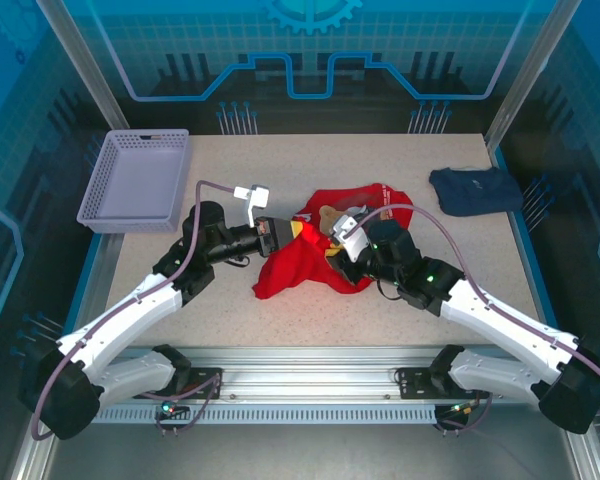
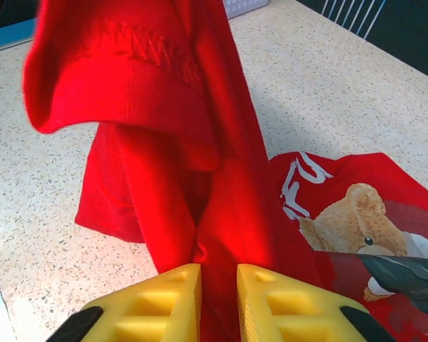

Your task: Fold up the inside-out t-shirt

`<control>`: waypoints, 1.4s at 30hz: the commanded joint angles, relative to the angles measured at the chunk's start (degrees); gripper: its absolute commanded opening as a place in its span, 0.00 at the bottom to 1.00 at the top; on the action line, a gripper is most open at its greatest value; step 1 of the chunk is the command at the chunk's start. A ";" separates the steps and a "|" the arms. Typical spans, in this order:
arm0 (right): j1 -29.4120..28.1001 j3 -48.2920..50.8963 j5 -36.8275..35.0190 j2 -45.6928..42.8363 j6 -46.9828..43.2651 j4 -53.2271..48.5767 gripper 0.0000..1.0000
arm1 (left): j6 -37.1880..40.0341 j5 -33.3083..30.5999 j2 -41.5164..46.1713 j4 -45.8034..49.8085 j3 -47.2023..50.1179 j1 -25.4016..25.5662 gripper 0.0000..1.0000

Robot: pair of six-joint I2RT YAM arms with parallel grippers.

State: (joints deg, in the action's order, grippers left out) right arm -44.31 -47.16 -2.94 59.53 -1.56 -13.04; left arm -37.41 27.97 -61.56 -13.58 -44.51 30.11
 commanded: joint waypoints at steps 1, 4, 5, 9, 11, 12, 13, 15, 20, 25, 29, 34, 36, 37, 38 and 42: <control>-0.54 -1.67 -1.05 0.56 -0.11 -0.81 0.20 | 0.91 1.49 -0.01 -0.23 -0.58 -0.23 0.00; -0.58 -1.47 1.01 0.85 -0.36 -0.62 0.20 | 0.82 1.65 0.04 -0.29 -0.55 -0.27 0.00; -0.60 -1.18 1.97 0.85 -0.37 -0.23 0.21 | 0.85 1.61 0.17 -0.29 -0.53 -0.23 0.00; -0.56 -0.48 4.05 0.77 -0.50 0.60 0.24 | 0.76 1.57 0.22 -0.23 -0.49 -0.23 0.00; -0.65 -0.40 4.60 0.93 -0.55 0.82 0.24 | 0.79 1.59 0.24 -0.29 -0.45 -0.23 0.00; -0.63 -0.51 4.62 1.15 -0.59 0.91 0.25 | 0.75 1.65 0.24 -0.37 -0.46 -0.23 0.00; -0.61 -0.73 4.69 1.44 -0.67 0.91 0.25 | 0.75 1.63 0.22 -0.38 -0.46 -0.23 0.00; -0.60 -1.06 4.36 2.13 -0.71 0.91 0.26 | 0.73 1.60 0.27 -0.45 -0.53 -0.31 0.00; -0.68 -2.32 1.73 3.45 -0.33 0.56 0.13 | 0.69 1.56 0.32 -0.48 -0.49 -0.24 0.00; -0.34 -1.33 3.03 -0.56 0.28 0.12 0.00 | 0.98 -1.78 0.56 1.66 -0.42 -0.26 0.00; 1.49 1.22 9.69 -5.48 1.75 1.62 0.00 | 1.02 -7.37 0.96 5.27 -0.31 -1.00 0.00; 5.41 3.52 16.18 -9.57 4.05 3.47 0.00 | -2.30 -8.64 1.80 4.66 1.31 -3.50 0.00; 7.22 4.12 17.79 -10.37 4.99 3.97 0.00 | -3.42 -8.49 1.97 4.40 1.97 -4.46 0.00; 8.42 4.61 18.68 -10.78 5.45 4.36 0.00 | -4.07 -8.54 2.12 4.29 2.43 -5.03 0.00; 9.06 4.89 18.96 -10.98 5.83 4.56 0.00 | -4.67 -8.63 2.31 4.19 2.78 -5.42 0.00; 13.16 7.21 21.08 -11.97 9.14 6.82 0.00 | -7.81 -8.24 3.26 2.32 5.20 -7.75 0.00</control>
State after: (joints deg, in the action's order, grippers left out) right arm -33.45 -41.56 14.55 48.88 4.01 -9.06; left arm -41.95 20.78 -59.90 -9.37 -40.97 24.03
